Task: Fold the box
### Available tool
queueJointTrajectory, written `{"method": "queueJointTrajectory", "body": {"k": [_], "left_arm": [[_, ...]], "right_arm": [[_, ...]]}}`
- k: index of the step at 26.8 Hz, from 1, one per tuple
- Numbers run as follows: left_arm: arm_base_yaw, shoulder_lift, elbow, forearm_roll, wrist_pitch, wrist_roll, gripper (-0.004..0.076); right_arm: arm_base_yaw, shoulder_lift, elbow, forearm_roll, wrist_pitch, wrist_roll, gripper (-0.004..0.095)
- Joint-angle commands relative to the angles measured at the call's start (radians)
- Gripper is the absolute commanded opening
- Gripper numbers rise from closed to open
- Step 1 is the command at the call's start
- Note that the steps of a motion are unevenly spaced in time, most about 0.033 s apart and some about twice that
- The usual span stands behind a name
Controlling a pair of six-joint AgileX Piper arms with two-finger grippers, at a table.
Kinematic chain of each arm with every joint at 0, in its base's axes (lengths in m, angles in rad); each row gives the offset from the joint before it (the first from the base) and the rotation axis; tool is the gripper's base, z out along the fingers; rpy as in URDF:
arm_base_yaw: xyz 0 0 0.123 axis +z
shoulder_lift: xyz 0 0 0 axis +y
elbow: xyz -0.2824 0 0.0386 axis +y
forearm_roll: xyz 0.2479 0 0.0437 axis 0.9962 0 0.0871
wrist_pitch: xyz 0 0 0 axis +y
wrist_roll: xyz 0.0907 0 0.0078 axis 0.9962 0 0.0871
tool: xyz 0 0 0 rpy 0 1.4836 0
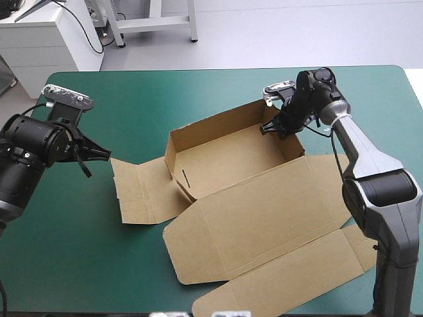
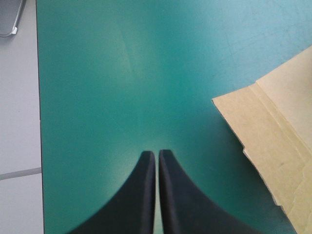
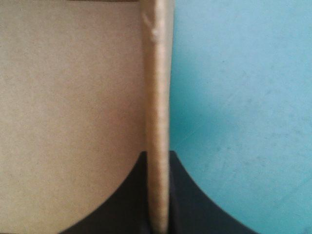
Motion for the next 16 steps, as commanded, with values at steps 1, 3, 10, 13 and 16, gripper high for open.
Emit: {"method": "queueJointTrajectory", "body": {"k": [1,3,10,13,16], "left_arm": [[-0.001,-0.027,0.005,0.054,-0.049,-0.016,0.0007],[-0.001,-0.027,0.029,0.092,-0.057,-0.047,0.0007],[-0.001,-0.027,0.108,0.223,-0.090,-0.137,0.0007],[-0.001,-0.025,0.122,0.247,-0.098,-0.137,0.0007],[-0.001,-0.025,0.140,0.247,-0.136,-0.142,0.0007]], "right_arm": [[-0.011,-0.139,-0.033,0.000,0.012,-0.019,-0.0021],[-0.021,-0.198,-0.033,0.002,0.012,-0.033,-0.0021],[-0.146,-0.405,-0.031,0.077,0.012,-0.071,-0.0021],[-0.215,-0.464,-0.031,0.162,0.012,-0.098,-0.0021],[-0.280,-0.513,-0.029,0.227,0.012,-0.119,-0.0021]]}}
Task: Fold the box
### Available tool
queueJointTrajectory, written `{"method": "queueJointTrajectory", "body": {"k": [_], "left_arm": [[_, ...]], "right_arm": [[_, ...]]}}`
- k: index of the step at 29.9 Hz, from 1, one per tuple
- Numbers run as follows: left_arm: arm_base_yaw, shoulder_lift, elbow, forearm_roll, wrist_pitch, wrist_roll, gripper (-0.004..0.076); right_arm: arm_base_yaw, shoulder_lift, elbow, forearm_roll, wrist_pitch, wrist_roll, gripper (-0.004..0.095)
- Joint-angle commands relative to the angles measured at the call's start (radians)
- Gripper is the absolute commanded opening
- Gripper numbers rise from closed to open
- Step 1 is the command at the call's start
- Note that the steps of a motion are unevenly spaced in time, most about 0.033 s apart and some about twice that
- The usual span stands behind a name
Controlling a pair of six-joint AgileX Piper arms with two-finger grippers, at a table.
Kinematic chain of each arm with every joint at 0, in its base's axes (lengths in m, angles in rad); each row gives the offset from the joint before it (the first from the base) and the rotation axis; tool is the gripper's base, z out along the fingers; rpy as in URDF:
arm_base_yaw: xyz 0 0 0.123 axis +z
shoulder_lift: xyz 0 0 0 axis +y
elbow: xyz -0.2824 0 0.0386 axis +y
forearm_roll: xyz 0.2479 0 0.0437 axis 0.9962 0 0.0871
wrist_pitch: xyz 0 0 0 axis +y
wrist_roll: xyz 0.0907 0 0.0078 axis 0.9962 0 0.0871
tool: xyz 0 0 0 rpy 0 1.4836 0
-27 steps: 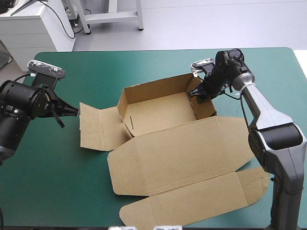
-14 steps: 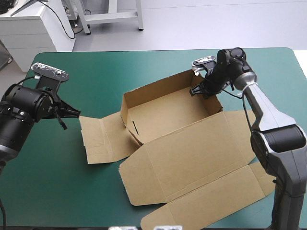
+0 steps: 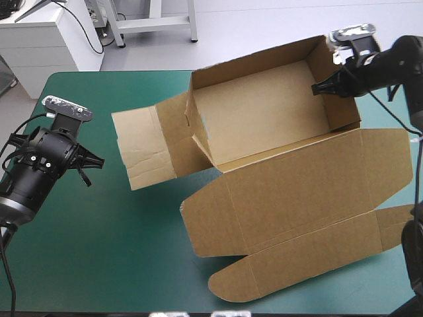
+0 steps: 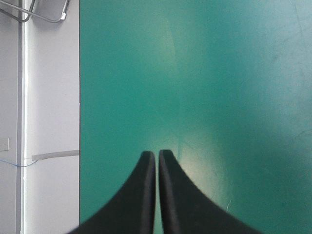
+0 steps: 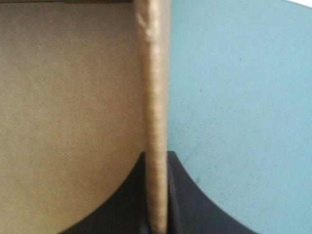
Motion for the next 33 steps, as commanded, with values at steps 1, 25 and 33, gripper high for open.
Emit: {"method": "queueJointTrajectory", "body": {"k": [1,25,33], "left_arm": [[-0.001,-0.025,-0.001,0.044,-0.080,-0.027,0.0007],[0.220,0.089,0.118,-1.178,-0.590,0.555,0.0015],[0.220,0.094,0.118,-1.766,-0.437,1.017,0.0015]], "right_arm": [[-0.070,-0.103,-0.028,0.106,-0.003,-0.019,-0.0021],[-0.116,-0.190,-0.028,0.188,-0.003,-0.041,-0.0021],[-0.116,-0.190,-0.028,0.188,-0.003,-0.041,-0.0021]]}}
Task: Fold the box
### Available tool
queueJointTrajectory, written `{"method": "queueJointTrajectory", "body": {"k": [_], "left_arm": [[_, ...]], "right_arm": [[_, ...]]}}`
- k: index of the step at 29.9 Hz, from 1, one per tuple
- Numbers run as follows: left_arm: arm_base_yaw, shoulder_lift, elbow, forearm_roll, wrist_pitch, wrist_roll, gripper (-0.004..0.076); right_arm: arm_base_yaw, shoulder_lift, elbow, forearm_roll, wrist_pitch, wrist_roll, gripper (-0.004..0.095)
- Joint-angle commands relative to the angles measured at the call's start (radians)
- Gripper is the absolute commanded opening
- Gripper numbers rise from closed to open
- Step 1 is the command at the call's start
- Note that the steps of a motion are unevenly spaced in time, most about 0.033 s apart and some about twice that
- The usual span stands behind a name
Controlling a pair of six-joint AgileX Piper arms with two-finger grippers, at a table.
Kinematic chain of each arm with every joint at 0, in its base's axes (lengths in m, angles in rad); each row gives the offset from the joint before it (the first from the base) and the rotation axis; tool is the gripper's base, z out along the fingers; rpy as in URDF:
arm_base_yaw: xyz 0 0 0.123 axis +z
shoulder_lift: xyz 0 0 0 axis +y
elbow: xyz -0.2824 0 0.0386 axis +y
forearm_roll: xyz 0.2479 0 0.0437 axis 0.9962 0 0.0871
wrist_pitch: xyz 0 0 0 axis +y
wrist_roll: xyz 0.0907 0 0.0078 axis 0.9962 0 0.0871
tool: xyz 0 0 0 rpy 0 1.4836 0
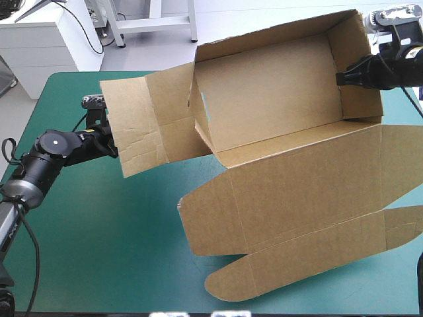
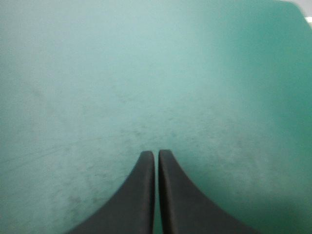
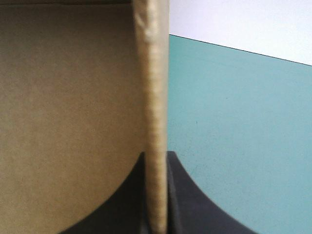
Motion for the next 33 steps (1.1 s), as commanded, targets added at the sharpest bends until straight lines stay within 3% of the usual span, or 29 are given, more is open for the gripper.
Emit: {"method": "queueJointTrajectory", "body": {"k": [1,17,29,33], "left_arm": [[-0.001,-0.030,-0.025,-0.280,0.082,0.179,0.0015],[-0.001,-0.030,-0.036,-0.776,0.425,0.378,0.0015],[-0.003,-0.030,-0.056,-0.837,0.655,0.404,0.0015],[-0.003,-0.030,-0.086,-0.834,0.671,0.404,0.0017]], "right_arm": [[-0.005,-0.040,-0.028,0.048,-0.004,0.002,-0.0021],[-0.005,-0.038,-0.027,0.050,-0.004,0.007,-0.0021],[0.011,-0.038,0.002,0.055,-0.013,0.024,-0.0019],[0.054,-0.036,0.026,0.053,-0.045,0.029,-0.0019]]}}
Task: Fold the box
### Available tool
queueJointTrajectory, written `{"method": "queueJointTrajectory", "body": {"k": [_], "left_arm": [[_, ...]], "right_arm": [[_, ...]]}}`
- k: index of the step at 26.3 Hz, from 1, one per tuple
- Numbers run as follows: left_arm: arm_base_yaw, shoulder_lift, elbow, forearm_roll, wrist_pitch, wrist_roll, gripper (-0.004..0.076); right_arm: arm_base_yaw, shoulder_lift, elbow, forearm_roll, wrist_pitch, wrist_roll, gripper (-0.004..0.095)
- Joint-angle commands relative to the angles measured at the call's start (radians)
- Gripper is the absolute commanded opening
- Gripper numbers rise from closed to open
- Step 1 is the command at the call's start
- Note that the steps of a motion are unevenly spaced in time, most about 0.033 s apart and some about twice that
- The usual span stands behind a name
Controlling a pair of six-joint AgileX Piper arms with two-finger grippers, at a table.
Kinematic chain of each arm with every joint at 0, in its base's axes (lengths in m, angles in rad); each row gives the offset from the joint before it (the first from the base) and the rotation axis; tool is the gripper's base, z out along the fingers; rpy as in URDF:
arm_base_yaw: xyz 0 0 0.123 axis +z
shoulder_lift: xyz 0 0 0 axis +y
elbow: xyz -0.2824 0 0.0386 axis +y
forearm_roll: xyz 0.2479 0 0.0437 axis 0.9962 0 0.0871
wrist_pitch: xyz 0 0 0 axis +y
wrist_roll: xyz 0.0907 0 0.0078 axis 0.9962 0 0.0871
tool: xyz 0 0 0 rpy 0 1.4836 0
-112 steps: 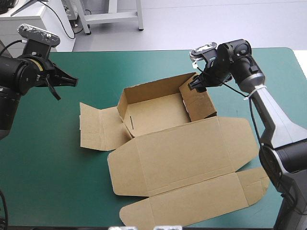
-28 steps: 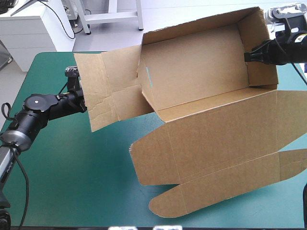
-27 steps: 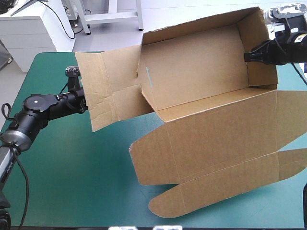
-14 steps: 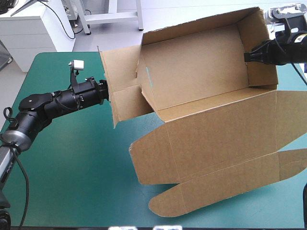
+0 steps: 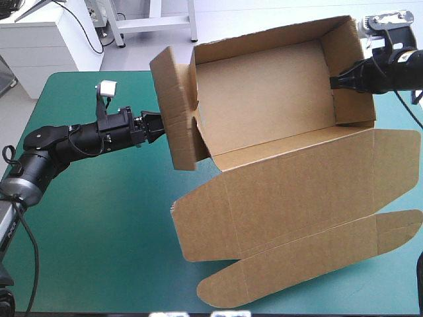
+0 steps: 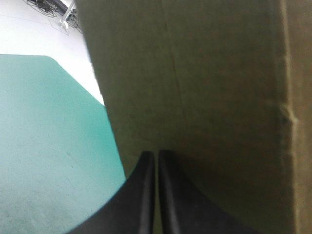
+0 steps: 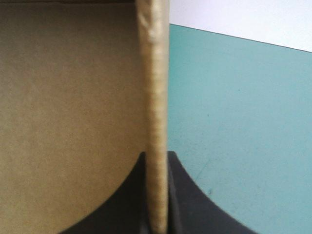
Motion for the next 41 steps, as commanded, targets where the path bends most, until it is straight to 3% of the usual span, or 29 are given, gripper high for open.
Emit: {"method": "queueJointTrajectory", "body": {"k": [1,6,9,15,18,33,35,41], "left_arm": [[-0.003,-0.030,-0.055,-0.125,0.113,0.003,0.0017],[-0.003,-0.030,-0.061,-0.097,0.113,-0.002,0.0025],[-0.003,-0.030,-0.061,-0.102,0.113,-0.008,0.0093],[-0.003,-0.030,-0.061,-0.102,0.113,-0.008,0.0422],[-0.003,-0.030,-0.061,-0.102,0.113,-0.021,0.0534],[-0.003,-0.030,-0.097,-0.103,0.113,-0.059,0.0555],[-0.003,-0.030,-0.138,-0.073,0.082,-0.093,0.0555],[-0.087,-0.030,-0.287,0.340,-0.187,-0.378,0.0555]], "right_arm": [[0.032,-0.036,-0.004,0.042,-0.056,0.024,-0.0019],[0.081,-0.034,0.006,0.006,-0.100,0.046,-0.0019],[0.114,-0.034,0.006,-0.044,-0.118,0.074,-0.0019],[0.145,-0.034,0.006,-0.067,-0.148,0.091,-0.0019],[0.145,-0.034,0.006,-0.067,-0.163,0.104,-0.0019],[0.145,-0.016,0.006,-0.078,-0.177,0.128,-0.0014],[0.172,-0.016,0.006,-0.107,-0.198,0.149,-0.0014],[0.280,-0.016,0.006,-0.243,-0.266,0.245,-0.0014]]}}
